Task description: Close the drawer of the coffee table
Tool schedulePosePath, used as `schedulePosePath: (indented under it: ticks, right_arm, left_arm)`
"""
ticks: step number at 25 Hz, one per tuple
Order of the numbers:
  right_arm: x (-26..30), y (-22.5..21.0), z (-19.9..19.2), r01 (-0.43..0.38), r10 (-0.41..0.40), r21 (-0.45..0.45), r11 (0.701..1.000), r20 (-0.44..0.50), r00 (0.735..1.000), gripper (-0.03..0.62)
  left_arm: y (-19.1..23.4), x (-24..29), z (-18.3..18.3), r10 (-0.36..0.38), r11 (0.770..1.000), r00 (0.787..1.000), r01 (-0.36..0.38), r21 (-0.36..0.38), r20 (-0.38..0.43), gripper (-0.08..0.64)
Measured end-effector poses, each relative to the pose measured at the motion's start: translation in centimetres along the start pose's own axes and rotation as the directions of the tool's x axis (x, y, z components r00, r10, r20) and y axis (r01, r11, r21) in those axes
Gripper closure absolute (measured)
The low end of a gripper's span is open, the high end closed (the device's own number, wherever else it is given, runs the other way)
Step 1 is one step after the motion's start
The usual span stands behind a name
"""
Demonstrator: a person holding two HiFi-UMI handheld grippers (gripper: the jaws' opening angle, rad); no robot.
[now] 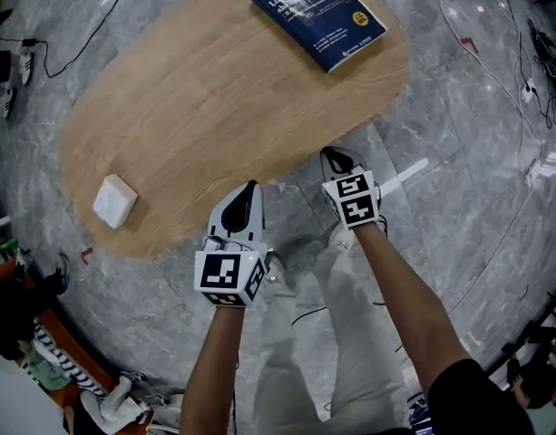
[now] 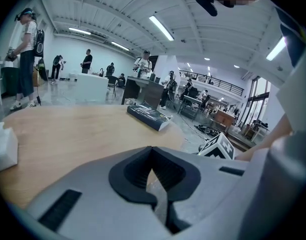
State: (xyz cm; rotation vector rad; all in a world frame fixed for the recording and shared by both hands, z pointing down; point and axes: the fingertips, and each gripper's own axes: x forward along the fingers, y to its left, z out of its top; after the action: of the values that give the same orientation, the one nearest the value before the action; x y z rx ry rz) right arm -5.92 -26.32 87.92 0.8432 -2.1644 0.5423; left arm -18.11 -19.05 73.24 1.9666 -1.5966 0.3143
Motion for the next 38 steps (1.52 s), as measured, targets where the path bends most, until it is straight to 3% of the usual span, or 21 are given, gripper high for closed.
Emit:
schedulePosePath:
  ticks: [8,17,26,31,35,38]
  right_arm:
    - [-3.7,0.5,1.8,-0.005,0.005,-0.003,1.000,0.041,0.999,0.580]
    - [-10.2,1.2,6.4,-0.013,0.013,0.000,1.000,0.120,0.993,0.581]
    - [-19.1,2.3,10.3,-0.037,0.023,0.066,0.997,0.196,0.980,0.580]
    - [-23.3,3.9,13.0,-0.060,0.050,0.036,0.998,0.233,0.971,0.581]
    - [-26.9,4.3,15.5,-0.061,0.055,0.011,0.998,0.275,0.960,0.581]
    - [-29.7,5.0,17.3,-0.063,0.063,-0.011,0.998,0.309,0.949,0.581]
  left_arm:
    - [-1.9,-1.5,1.0,-0.020,1.000,1.000,0.020,0.023,-0.011,0.563]
    - [-4.0,-3.9,6.5,-0.019,0.998,0.999,0.016,0.057,0.038,0.563]
    - [-8.2,-7.8,10.2,-0.037,0.997,0.998,0.033,0.067,0.052,0.563]
    - [-10.0,-10.1,12.8,-0.052,0.995,0.997,0.047,0.084,0.058,0.563]
    - [-11.1,-12.3,15.7,-0.051,0.989,0.995,0.039,0.140,0.083,0.563]
    - [-12.0,-13.9,18.1,-0.052,0.991,0.992,0.037,0.130,0.114,0.563]
